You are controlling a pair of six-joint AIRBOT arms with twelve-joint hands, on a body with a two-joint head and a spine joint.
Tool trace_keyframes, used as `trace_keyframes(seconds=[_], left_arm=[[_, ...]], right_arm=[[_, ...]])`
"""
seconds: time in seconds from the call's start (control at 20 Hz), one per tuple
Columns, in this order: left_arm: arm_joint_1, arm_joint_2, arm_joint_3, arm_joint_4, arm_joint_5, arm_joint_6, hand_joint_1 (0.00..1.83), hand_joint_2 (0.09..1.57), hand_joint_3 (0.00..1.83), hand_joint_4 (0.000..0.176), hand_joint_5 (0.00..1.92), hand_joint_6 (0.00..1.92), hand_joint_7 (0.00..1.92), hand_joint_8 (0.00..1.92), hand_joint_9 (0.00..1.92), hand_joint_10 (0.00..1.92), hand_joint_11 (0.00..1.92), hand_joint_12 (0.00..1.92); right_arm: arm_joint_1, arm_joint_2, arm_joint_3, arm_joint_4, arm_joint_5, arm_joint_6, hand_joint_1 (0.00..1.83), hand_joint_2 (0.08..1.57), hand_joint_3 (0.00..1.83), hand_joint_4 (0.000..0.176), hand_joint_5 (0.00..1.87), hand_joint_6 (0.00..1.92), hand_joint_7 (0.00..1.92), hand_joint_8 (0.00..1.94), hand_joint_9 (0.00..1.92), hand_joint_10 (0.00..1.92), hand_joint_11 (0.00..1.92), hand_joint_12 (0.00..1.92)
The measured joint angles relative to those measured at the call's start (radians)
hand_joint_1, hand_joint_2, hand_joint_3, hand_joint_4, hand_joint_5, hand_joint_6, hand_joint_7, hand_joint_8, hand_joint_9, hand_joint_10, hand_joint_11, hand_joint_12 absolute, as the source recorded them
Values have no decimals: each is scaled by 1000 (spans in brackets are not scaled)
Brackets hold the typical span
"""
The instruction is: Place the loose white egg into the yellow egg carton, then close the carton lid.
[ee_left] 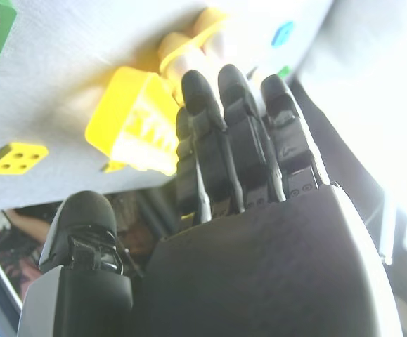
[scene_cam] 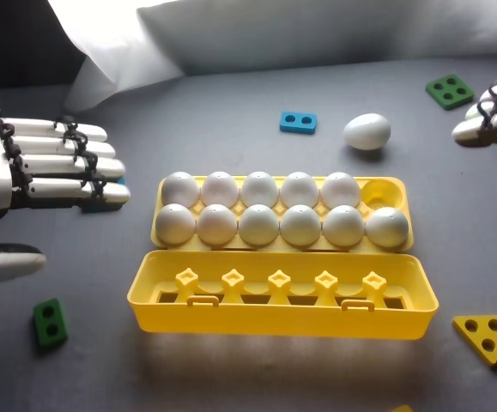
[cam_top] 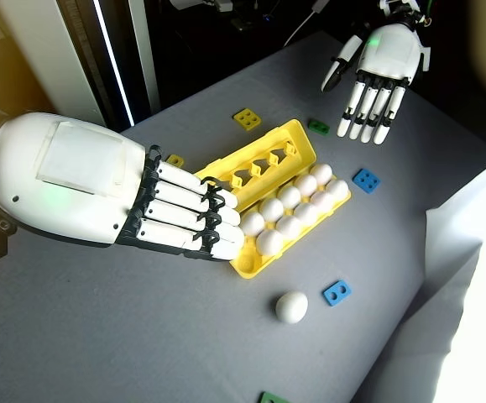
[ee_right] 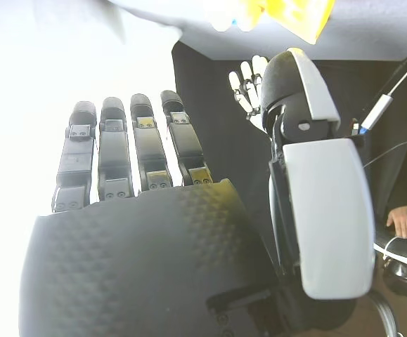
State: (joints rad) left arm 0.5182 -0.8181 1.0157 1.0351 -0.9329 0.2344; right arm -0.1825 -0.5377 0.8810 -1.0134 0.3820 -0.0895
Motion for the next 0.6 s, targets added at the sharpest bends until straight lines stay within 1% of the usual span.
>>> trace_keyframes(seconds=[0.05, 0.1, 0.15, 0.2, 0.25, 0.3, 0.35, 0.4, 0.45, 0.5, 0.55, 0.6], left_arm=[[0, 0, 0, 0, 1, 0, 0, 1437, 47, 0, 28, 10, 0, 0, 0, 0, 0, 0], [0, 0, 0, 1, 1, 0, 0, 1433, 41, 0, 34, 12, 6, 2, 0, 0, 0, 0], [-4, 0, 0, 6, 1, 0, 0, 1439, 43, 0, 16, 3, 0, 0, 0, 0, 0, 0], [-10, 0, 0, 6, 3, 0, 0, 1433, 37, 0, 16, 3, 0, 0, 0, 0, 0, 0], [-16, 0, 0, 6, 4, 0, 0, 1434, 37, 0, 2, 0, 0, 0, 0, 0, 0, 0], [-19, 0, 0, 0, 3, 0, 0, 1435, 35, 0, 31, 13, 6, 2, 0, 0, 0, 0], [-19, 0, 0, -2, 4, 0, 0, 1436, 35, 0, 34, 13, 8, 3, 0, 0, 0, 0], [-19, 0, 0, 2, 6, 0, 0, 1433, 23, 0, 74, 8, 43, 4, 0, 0, 0, 0], [-19, 0, 0, 10, 7, 0, 0, 1422, 14, 0, 40, 1, 8, 0, 0, 0, 0, 0], [-19, 0, -1, 12, 7, 0, 0, 1403, 5, 0, 14, 0, 1, 0, 0, 0, 0, 0], [-19, 0, -1, 18, 6, -3, 0, 1396, 1, 0, 26, 7, 0, 0, 0, 0, 0, 0], [-19, 0, -1, 31, 6, -20, 0, 1378, 0, 0, 26, 7, 0, 0, 0, 0, 0, 0]], right_arm=[[0, 0, 0, 0, 2, 0, 0, 1385, 32, 0, 289, 0, 262, 0, 230, 0, 0, 612], [0, 0, 0, 0, 2, 0, 0, 1395, 25, 0, 305, 4, 289, 7, 252, 6, 0, 656], [0, -2, 0, 3, 0, 0, 0, 1399, 20, 0, 300, 1, 287, 3, 247, 2, 0, 650], [-10, -6, 0, 47, -2, -32, 0, 1399, 18, 0, 305, 3, 289, 3, 246, 2, 0, 648], [-24, -11, 0, 114, -2, -104, 0, 1402, 18, 0, 311, 5, 295, 5, 252, 4, 0, 646], [-45, -17, 0, 195, -5, -190, 0, 1407, 16, 0, 315, 4, 290, 2, 246, 1, 0, 629], [-58, -21, 0, 231, -8, -236, 0, 1401, 10, 0, 303, 1, 270, 1, 225, 0, 0, 593], [-72, -32, 1, 290, -28, -313, 0, 1394, 5, 0, 282, 0, 251, 0, 209, 0, 0, 573], [-83, -51, 3, 338, -57, -381, 0, 1378, 0, 0, 239, 0, 221, 2, 181, 0, 0, 502], [-84, -69, 6, 375, -75, -423, 0, 1368, 0, 0, 251, 5, 245, 9, 205, 8, 0, 517], [-84, -90, 13, 421, -90, -449, 0, 1363, 0, 0, 280, 7, 280, 9, 240, 10, 0, 602], [-84, -108, 21, 474, -90, -501, 0, 1339, 0, 0, 305, 9, 277, 3, 235, 4, 0, 581]])
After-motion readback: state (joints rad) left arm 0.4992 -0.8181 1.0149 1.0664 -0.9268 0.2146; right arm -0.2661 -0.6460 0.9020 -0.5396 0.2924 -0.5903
